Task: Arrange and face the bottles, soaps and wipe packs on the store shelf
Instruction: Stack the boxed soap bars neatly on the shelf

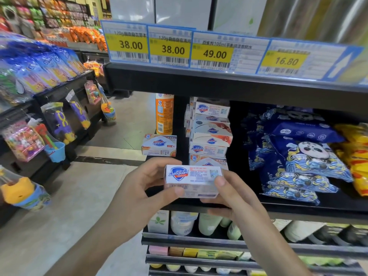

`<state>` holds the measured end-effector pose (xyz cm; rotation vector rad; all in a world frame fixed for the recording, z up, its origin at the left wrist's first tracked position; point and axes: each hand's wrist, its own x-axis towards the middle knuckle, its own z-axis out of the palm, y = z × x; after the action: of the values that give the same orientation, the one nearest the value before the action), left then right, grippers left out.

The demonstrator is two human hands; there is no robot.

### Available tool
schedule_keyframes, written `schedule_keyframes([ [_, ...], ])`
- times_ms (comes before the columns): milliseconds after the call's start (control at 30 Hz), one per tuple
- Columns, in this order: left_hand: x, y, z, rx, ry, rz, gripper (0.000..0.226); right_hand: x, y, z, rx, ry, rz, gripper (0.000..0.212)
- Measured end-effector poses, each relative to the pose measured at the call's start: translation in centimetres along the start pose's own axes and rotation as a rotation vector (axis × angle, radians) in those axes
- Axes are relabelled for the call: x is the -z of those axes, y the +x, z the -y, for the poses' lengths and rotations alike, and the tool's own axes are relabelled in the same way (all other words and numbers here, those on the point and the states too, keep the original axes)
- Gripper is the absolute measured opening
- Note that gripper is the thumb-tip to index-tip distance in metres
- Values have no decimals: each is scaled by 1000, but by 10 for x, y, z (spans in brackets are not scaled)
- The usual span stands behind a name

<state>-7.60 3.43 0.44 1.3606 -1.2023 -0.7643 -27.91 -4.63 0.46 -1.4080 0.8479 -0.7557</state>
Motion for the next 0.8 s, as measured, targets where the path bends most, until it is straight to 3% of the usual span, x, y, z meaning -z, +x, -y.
schedule_keyframes([
  [167, 0, 3, -2, 130, -174, -20, 42, 1, -4, -3, 208, -56, 53, 69],
  [467, 1, 8, -9, 290, -191, -33, 41, 1, -4, -12, 481, -367, 85, 89],
  [600, 4, 8, -9, 344, -183, -7, 38, 1, -4, -12, 533, -392, 91, 80],
  [700, 5, 9, -9, 391, -162, 10, 18, 2, -1, -14, 484, -333, 99, 65],
  [800, 6, 9, -8, 395, -120, 18, 22, 3, 2, -15, 413, -200, 118, 58],
])
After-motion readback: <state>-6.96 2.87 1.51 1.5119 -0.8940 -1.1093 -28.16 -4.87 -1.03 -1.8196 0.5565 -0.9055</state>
